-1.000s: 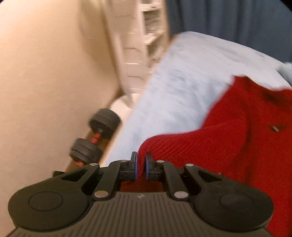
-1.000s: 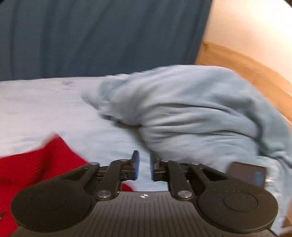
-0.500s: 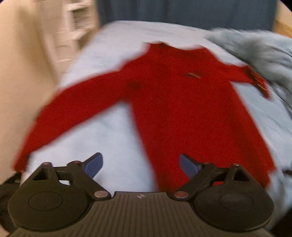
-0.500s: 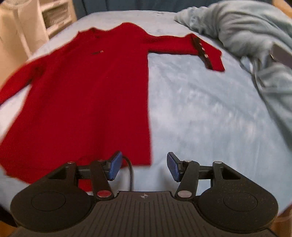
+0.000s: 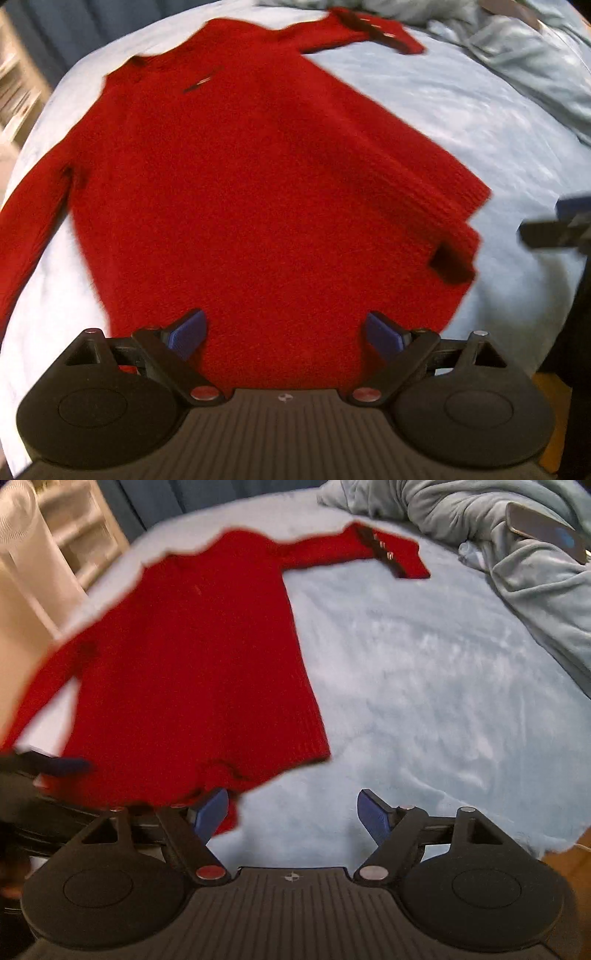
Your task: Fold small clothes
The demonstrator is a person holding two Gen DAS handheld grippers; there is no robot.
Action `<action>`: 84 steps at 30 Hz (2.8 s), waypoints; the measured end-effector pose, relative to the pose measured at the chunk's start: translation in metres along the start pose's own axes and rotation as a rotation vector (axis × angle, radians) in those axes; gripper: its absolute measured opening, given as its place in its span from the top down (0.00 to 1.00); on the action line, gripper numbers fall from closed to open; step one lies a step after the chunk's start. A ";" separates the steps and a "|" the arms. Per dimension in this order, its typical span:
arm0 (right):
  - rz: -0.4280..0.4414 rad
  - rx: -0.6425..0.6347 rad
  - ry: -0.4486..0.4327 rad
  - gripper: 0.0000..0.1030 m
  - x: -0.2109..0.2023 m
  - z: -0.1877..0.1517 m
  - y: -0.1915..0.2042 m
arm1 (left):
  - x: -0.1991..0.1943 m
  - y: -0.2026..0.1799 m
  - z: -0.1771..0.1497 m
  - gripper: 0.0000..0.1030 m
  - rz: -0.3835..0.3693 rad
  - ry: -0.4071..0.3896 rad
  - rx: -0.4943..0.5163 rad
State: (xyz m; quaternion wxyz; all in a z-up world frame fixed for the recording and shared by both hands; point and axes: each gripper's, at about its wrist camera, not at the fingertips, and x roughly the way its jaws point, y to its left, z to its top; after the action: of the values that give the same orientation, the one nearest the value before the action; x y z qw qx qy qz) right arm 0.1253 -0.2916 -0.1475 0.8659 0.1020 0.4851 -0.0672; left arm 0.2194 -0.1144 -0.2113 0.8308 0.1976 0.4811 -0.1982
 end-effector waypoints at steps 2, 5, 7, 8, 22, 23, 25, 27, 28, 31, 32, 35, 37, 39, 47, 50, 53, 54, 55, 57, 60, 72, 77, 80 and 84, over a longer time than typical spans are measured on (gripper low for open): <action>-0.011 -0.077 -0.037 0.24 0.011 -0.003 0.010 | -0.008 0.016 -0.004 0.07 0.013 -0.004 -0.063; 0.011 -0.140 -0.052 0.24 0.020 -0.002 0.021 | -0.013 0.033 -0.011 0.07 0.038 -0.007 -0.142; 0.010 -0.176 -0.055 0.24 0.030 0.000 0.029 | -0.012 0.038 -0.014 0.07 0.051 -0.005 -0.166; 0.003 -0.207 -0.037 0.24 0.035 0.002 0.032 | -0.013 0.038 -0.016 0.07 0.054 -0.006 -0.168; -0.143 -0.171 -0.157 0.12 0.072 0.047 -0.004 | -0.020 0.010 -0.036 0.01 0.048 -0.014 -0.048; -0.136 -0.098 -0.178 0.12 0.068 0.055 -0.016 | -0.019 0.009 -0.037 0.01 0.048 -0.019 -0.044; -0.184 0.018 -0.228 0.19 0.062 0.072 -0.037 | -0.017 0.012 -0.039 0.01 0.062 -0.016 -0.050; -0.170 0.093 -0.245 0.19 0.058 0.089 -0.058 | -0.013 0.013 -0.037 0.01 0.074 -0.011 -0.059; -0.160 0.119 -0.235 0.19 0.057 0.096 -0.067 | -0.012 0.013 -0.035 0.01 0.086 -0.013 -0.061; -0.103 0.120 -0.200 0.19 0.051 0.100 -0.075 | -0.009 0.013 -0.021 0.01 0.138 -0.035 -0.052; -0.084 0.103 -0.188 0.19 0.048 0.095 -0.072 | -0.007 0.014 -0.016 0.01 0.166 -0.046 -0.051; -0.035 0.026 -0.136 0.19 0.039 0.069 -0.056 | -0.001 0.031 0.003 0.01 0.243 -0.067 -0.093; 0.022 -0.038 -0.094 0.19 0.030 0.047 -0.040 | 0.001 0.049 0.014 0.01 0.251 -0.051 -0.165; 0.101 -0.109 -0.081 0.18 0.022 0.026 -0.020 | -0.007 0.063 0.018 0.01 0.213 -0.065 -0.231; -0.004 -0.472 -0.105 0.15 0.047 0.007 0.054 | -0.034 0.041 0.005 0.01 0.049 -0.110 -0.201; -0.001 -0.278 -0.114 0.16 0.056 0.049 0.041 | -0.032 0.016 -0.001 0.01 -0.049 -0.098 -0.102; 0.106 -0.043 -0.093 0.16 0.060 0.091 0.015 | -0.020 -0.007 -0.001 0.01 -0.070 -0.092 0.017; 0.120 -0.011 -0.099 0.16 0.060 0.101 0.010 | -0.013 -0.013 0.001 0.01 -0.047 -0.095 0.050; 0.121 0.004 -0.111 0.17 0.059 0.109 0.007 | -0.005 -0.014 0.004 0.01 -0.013 -0.095 0.066; 0.109 0.029 -0.141 0.17 0.057 0.119 0.001 | 0.006 -0.007 0.014 0.01 0.091 -0.081 0.029; 0.143 0.119 -0.096 0.17 0.065 0.121 -0.021 | -0.002 0.038 0.026 0.01 0.070 -0.111 -0.219; 0.079 0.184 -0.015 0.14 0.095 0.068 -0.038 | -0.029 0.119 0.033 0.00 0.352 -0.191 -0.381; -0.020 0.035 -0.086 0.28 0.085 0.044 -0.022 | -0.050 0.136 0.040 0.00 0.425 -0.225 -0.429; 0.049 0.001 -0.119 0.79 0.078 0.045 -0.020 | -0.051 0.141 0.041 0.00 0.349 -0.202 -0.455; -0.030 -0.104 -0.208 0.93 0.052 0.068 -0.019 | -0.040 0.113 0.028 0.00 0.360 -0.157 -0.384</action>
State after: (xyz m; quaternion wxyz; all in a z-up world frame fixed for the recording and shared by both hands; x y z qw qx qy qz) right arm 0.2048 -0.3273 -0.1595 0.9145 0.0424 0.3971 -0.0650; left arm 0.2800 -0.0275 -0.1479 0.9096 0.1030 0.4012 0.0325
